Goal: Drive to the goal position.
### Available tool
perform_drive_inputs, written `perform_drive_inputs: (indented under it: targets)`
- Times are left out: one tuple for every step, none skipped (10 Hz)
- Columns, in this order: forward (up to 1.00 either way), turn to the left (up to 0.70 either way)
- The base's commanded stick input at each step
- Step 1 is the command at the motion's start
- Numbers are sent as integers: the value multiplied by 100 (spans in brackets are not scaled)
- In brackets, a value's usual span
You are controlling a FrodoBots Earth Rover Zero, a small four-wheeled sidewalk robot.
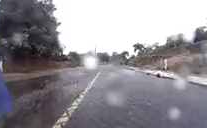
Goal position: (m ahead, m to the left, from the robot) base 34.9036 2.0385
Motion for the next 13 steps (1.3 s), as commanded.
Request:
perform_drive_inputs:
  targets:
    - [100,0]
    - [100,0]
    - [100,0]
    - [100,0]
    - [100,0]
    - [100,0]
    - [100,0]
    - [100,0]
    - [100,0]
    - [100,0]
    - [100,0]
    - [100,0]
    - [100,0]
